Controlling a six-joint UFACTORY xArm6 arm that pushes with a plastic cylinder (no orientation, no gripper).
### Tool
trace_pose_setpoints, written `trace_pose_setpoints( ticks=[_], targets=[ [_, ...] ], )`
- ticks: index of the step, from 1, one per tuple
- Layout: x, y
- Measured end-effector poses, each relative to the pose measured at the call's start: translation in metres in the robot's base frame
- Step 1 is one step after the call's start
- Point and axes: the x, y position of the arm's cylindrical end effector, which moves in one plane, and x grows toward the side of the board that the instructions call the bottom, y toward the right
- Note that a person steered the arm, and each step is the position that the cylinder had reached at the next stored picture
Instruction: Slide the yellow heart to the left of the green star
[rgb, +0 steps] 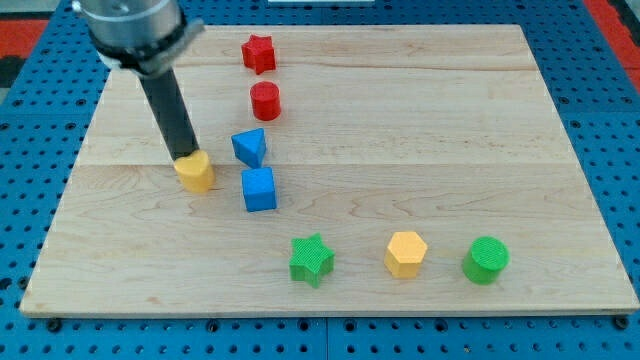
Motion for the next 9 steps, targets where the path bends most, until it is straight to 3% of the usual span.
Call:
trace_pose_setpoints(
  ticks=[1,2,5,7,8,9],
  targets=[
    [0.014,-0.009],
    [-0.007,0.003],
    [0.087,0.036],
    [0.040,0.003],
    [0.054,-0.023],
    [0.075,-0.011]
  ],
)
